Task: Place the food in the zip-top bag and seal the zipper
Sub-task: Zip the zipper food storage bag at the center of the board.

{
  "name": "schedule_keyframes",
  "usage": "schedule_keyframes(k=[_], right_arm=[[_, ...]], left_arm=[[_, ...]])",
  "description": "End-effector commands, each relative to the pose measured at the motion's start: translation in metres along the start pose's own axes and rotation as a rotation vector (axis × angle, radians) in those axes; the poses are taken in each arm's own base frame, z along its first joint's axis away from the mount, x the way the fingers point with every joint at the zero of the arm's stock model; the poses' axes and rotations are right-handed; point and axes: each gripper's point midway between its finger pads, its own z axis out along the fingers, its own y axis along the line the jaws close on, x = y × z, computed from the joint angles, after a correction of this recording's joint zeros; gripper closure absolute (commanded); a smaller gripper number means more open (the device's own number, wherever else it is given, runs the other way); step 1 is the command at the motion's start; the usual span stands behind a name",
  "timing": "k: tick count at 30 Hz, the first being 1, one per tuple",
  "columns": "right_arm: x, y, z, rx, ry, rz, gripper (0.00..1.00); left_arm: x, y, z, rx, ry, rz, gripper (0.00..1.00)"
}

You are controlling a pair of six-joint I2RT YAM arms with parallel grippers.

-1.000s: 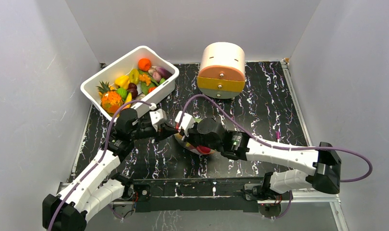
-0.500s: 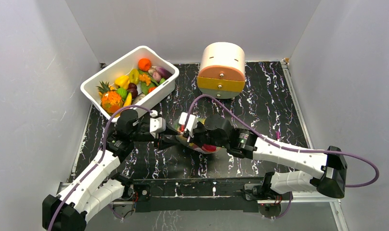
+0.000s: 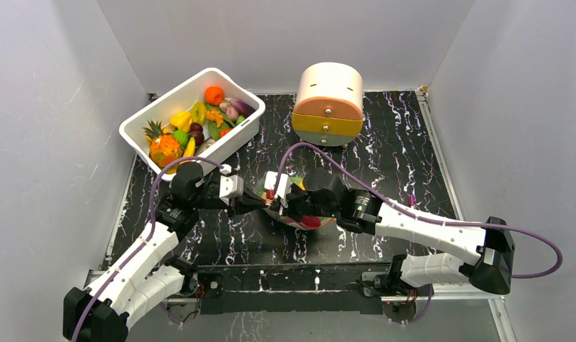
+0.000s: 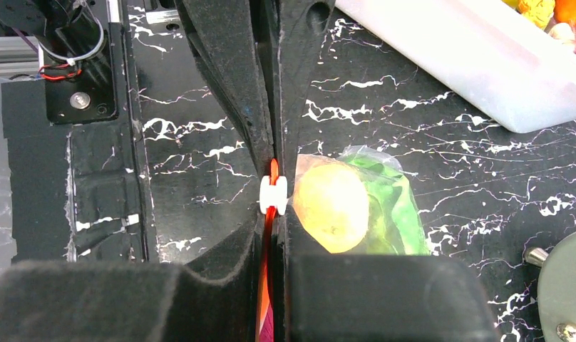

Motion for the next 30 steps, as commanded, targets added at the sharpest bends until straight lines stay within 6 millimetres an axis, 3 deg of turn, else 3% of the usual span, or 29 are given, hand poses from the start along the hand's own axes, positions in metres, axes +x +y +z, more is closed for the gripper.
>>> schedule_keyframes(k=[1,2,8,15,30], right_arm=[[-0.058,-0.005,-0.015,-0.003,-0.169,-0.016,1.00],[-0.058,-0.006,-0.015,0.002,-0.169,-0.011,1.00],[-0.061,-0.005,-0.012,-0.003,-0.182,-0.008,0.77],[-0.066,-0.016,-0.013,0.054,-0.190,-0.004,0.75],[-0.069,-0.032,-0.020,0.119,-0.162,-0.110,0.61]], left_arm=[[-0.019,-0.002,0.002,0.025,-0.077,0.097,1.00],[-0.019,-0.002,0.002,0.025,-0.076,0.095,1.00],[-0.018,0.001,0.003,0.019,-0.057,0.059,1.00],[-0.013,0.004,0.003,-0.002,-0.043,0.042,1.00],[-0.012,0.004,0.002,-0.003,-0.034,0.047,1.00]])
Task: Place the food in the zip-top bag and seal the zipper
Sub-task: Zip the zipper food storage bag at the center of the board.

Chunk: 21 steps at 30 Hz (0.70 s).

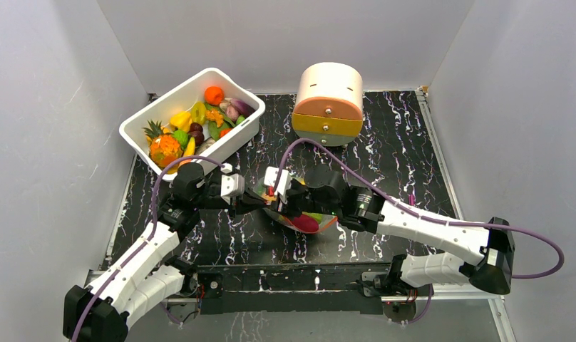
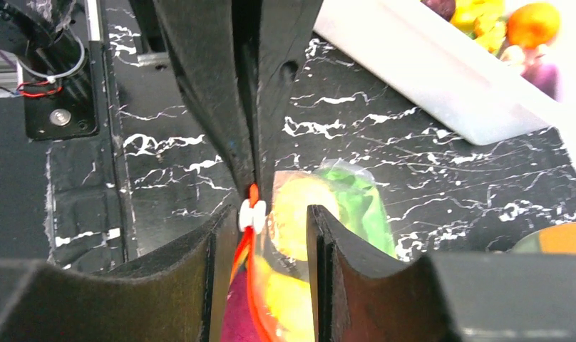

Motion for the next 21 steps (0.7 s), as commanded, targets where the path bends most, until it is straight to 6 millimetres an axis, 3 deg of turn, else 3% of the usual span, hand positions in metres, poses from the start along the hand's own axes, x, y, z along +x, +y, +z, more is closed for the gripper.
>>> schedule_keyframes(k=[1,21], right_arm=[[-0.055,-0.022,-0.015,0.077,-0.142,-0.093,0.62],[-0.040,0.000,0.003,-0.048,-0.106,-0.085,0.67]], left_arm=[[-0.015,-0.001,0.001,0.024,-0.025,0.064,1.00],[-0.018,0.001,0.000,0.009,-0.026,0.062,1.00]])
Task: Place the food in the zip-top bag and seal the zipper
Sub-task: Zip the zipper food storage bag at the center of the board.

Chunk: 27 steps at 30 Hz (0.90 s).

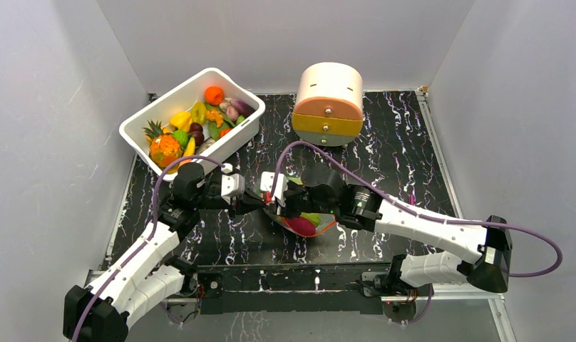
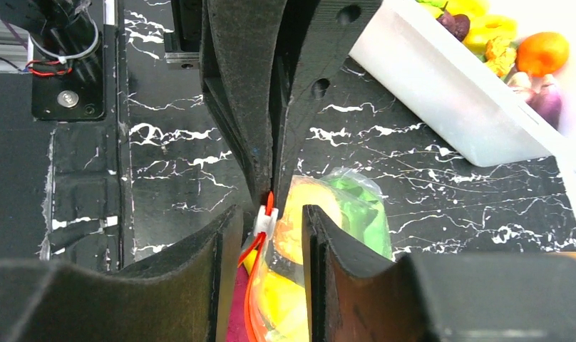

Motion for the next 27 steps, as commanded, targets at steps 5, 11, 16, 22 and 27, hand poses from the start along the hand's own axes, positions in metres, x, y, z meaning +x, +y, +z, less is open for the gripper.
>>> schedule_keyframes(k=[5,11,16,22,27], right_arm=[[-0.024,-0.006,0.006,0.017,-0.074,0.031,0.78],[-0.006,-0.012,-0.003,0.078,-0.007,0.063,0.94],[0.008,-0.009,-0.010,0.074,0.034,0.099,1.00],[0.012,-0.010,-0.019,0.094,0.049,0.123,1.00],[0.015,-0.016,-0.029,0.125,0.079,0.129,1.00]], left_arm=[[-0.023,0.004,-0.001,-0.015,-0.038,0.069,1.00],[-0.032,0.012,-0.004,-0.094,-0.070,0.058,1.00],[-0.038,0.009,-0.004,-0.081,-0.094,0.044,1.00],[-0.039,0.006,-0.003,-0.068,-0.107,0.036,1.00],[-0.040,0.004,-0.003,-0.058,-0.112,0.031,1.00]])
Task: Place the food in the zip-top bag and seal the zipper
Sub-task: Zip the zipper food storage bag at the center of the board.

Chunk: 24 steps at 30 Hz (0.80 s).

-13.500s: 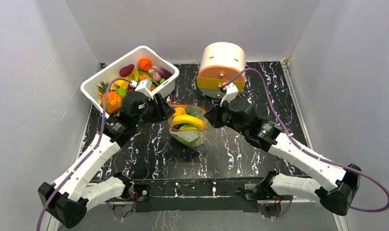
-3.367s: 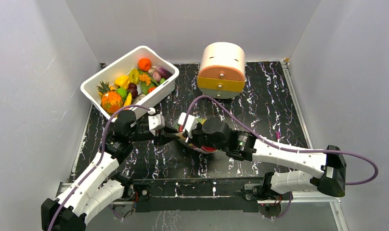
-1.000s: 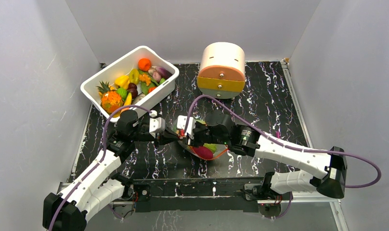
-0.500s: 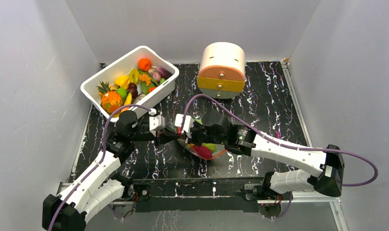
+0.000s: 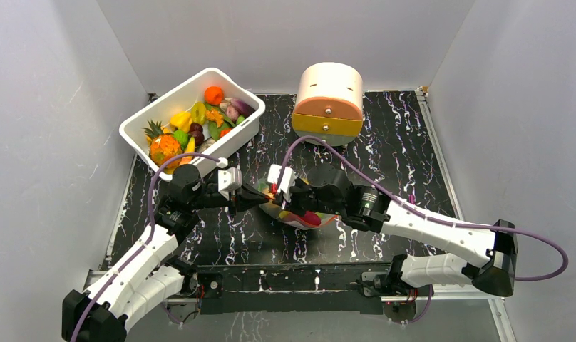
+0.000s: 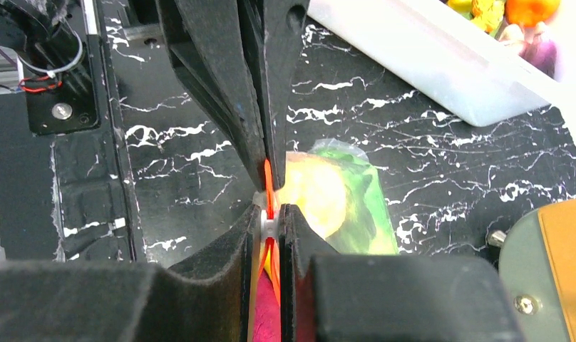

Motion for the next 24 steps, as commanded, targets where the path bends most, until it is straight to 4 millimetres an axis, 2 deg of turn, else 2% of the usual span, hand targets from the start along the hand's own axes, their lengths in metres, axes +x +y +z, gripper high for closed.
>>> schedule_keyframes(k=[1,6,8,12,13,15,16,17,21,22,24], right_arm=[[0.008,-0.012,-0.019,0.065,0.052,0.023,1.00],[0.011,-0.018,-0.029,0.092,0.072,0.015,1.00],[0.004,-0.018,-0.031,0.086,0.043,0.008,1.00],[-0.022,-0.013,-0.030,0.045,-0.064,-0.006,1.00],[-0.032,-0.010,-0.027,0.019,-0.100,-0.017,1.00],[-0.038,-0.008,-0.021,-0.005,-0.106,-0.027,1.00],[-0.040,-0.008,-0.018,-0.011,-0.111,-0.032,1.00],[-0.041,-0.008,-0.016,-0.015,-0.113,-0.034,1.00],[-0.041,-0.006,-0.012,-0.031,-0.114,-0.037,1.00],[-0.041,-0.006,-0.012,-0.032,-0.116,-0.037,1.00],[-0.042,-0.006,-0.011,-0.032,-0.118,-0.038,1.00]], left_arm=[[-0.019,-0.004,-0.002,0.015,-0.057,0.071,1.00],[-0.020,-0.004,-0.002,0.009,-0.064,0.068,1.00],[-0.021,-0.002,-0.002,-0.001,-0.069,0.062,1.00],[-0.020,-0.010,0.001,0.071,-0.066,0.051,1.00],[-0.022,-0.015,0.002,0.114,-0.065,0.049,0.85],[-0.024,-0.018,0.001,0.129,-0.056,0.049,0.68],[-0.022,-0.019,0.001,0.141,-0.046,0.050,0.61],[-0.022,-0.019,0.001,0.143,-0.037,0.051,0.59],[-0.020,-0.016,0.003,0.152,-0.026,0.063,0.59],[-0.021,-0.016,0.003,0.158,-0.029,0.066,0.61],[-0.019,-0.016,0.004,0.169,-0.021,0.060,0.77]])
